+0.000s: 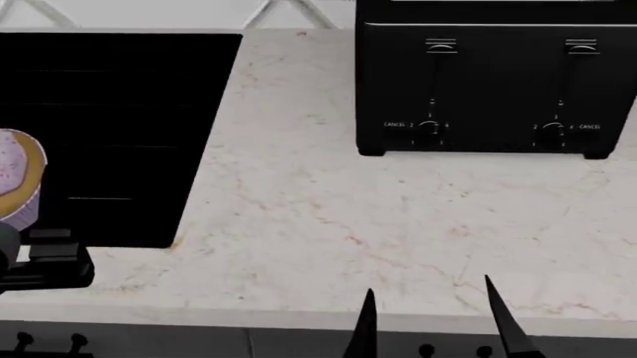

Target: Pick up the bowl with cake and place it on the tray. Pick up the cupcake and place it on the tray.

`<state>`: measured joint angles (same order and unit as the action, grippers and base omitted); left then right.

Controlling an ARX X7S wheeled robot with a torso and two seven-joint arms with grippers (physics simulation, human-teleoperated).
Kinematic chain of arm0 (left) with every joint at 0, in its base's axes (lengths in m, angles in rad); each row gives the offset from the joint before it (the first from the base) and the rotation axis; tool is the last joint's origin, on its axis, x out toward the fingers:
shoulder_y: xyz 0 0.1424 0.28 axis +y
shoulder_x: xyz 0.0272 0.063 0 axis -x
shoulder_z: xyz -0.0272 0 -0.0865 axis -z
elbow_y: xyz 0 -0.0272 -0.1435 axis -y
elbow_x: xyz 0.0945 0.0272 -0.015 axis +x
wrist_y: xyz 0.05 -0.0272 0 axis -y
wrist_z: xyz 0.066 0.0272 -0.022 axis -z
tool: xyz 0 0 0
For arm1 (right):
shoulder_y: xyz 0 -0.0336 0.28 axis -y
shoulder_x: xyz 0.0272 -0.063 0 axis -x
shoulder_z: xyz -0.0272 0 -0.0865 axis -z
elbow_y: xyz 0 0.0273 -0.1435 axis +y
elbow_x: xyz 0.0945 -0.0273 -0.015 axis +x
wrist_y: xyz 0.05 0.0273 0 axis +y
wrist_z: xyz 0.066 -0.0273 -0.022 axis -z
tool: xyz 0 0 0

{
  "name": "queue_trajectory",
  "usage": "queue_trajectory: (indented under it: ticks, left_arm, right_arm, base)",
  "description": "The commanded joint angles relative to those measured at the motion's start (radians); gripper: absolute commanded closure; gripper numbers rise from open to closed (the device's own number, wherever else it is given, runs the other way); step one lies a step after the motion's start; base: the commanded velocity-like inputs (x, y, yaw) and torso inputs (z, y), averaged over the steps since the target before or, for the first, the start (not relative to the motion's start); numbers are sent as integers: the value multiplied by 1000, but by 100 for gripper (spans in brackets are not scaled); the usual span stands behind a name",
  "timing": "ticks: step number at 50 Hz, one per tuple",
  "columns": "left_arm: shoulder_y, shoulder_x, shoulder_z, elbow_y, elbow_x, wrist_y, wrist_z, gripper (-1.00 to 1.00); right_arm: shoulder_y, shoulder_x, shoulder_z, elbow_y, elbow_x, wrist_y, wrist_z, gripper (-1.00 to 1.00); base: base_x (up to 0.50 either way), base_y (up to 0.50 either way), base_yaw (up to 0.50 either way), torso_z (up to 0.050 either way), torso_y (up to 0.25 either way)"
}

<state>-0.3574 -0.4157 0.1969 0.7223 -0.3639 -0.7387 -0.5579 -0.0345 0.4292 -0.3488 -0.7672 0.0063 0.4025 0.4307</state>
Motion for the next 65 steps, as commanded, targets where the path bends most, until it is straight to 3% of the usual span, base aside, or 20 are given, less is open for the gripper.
queue_trajectory:
  ticks: [1, 65]
  left_arm:
    - [-1, -1, -4, 0, -30, 12, -20, 100]
    - [-8, -16, 18, 3, -33, 18, -29, 100]
  right_arm:
    - [2, 3, -3, -2, 0, 3, 1, -100]
    - [11, 13, -19, -9, -2, 15, 9, -100]
  base:
    - [0, 500, 0, 0, 0]
    - [0, 500, 0, 0, 0]
